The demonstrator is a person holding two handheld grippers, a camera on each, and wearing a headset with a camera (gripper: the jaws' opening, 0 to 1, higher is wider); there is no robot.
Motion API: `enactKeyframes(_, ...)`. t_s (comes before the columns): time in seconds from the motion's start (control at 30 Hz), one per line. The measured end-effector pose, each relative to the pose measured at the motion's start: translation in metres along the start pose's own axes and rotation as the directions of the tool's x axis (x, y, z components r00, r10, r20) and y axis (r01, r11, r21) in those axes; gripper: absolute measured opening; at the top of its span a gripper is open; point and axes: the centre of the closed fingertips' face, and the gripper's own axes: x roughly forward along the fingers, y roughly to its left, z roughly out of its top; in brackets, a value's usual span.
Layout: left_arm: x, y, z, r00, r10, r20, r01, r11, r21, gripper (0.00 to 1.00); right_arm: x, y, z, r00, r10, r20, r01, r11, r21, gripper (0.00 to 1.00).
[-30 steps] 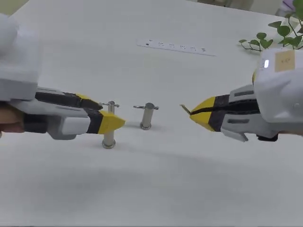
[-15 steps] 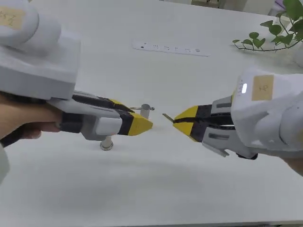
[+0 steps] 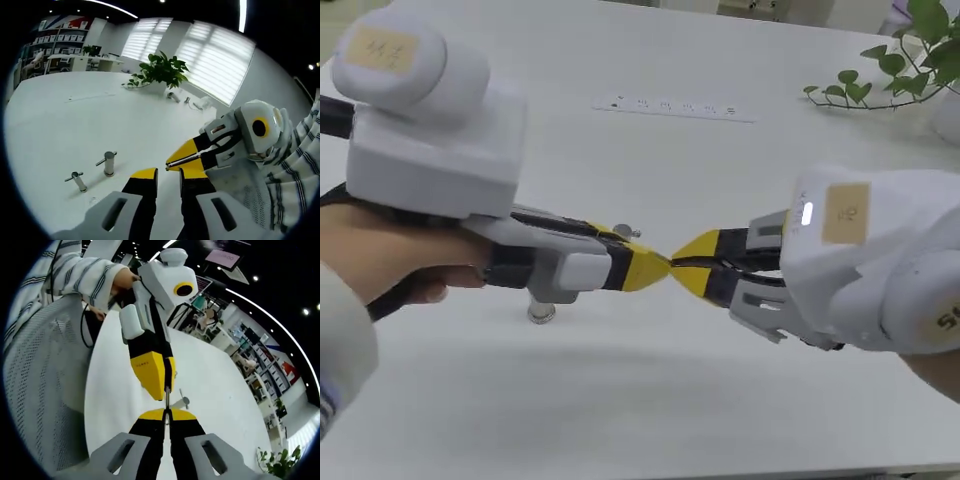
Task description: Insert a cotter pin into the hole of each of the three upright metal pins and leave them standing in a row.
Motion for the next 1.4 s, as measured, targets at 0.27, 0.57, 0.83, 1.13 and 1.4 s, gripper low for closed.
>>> enactKeyframes(0.27, 0.0007, 0.0024, 0.0007, 0.9998, -0.015, 0.01, 0.015, 0.999, -0.039, 0.07, 0.0023, 0.0019, 0.0043, 1.0, -0.003, 0.007, 0.003, 1.0, -0.013, 0.03)
enactKeyframes(0.57, 0.0002, 0.0057, -0.0012, 0.9999, -0.009, 0.014, 0.009, 0.999, -0.042, 0.04, 0.0021, 0.0036, 0.007, 0.9998, -0.018, -0.004, 0.018, 0.998, -0.057, 0.03)
enactKeyframes(0.83, 0.0006, 0.0055, -0.0002, 0.9995, -0.014, 0.027, 0.016, 0.997, -0.073, 0.02, 0.0007, 0.0025, 0.009, 0.9997, -0.024, -0.006, 0.024, 0.998, -0.061, 0.03)
enactKeyframes(1.13, 0.0002, 0.0049, -0.0016, 0.9997, -0.007, 0.021, 0.009, 0.998, -0.056, 0.01, 0.0011, 0.0033, 0.0093, 0.9997, -0.021, -0.013, 0.02, 0.997, -0.076, 0.03)
enactKeyframes(1.4, -0.0016, 0.0049, -0.0025, 0.9997, -0.019, 0.014, 0.019, 0.998, -0.052, 0.01, 0.0005, 0.0028, 0.0108, 0.9999, 0.004, 0.012, -0.004, 0.999, -0.041, 0.04)
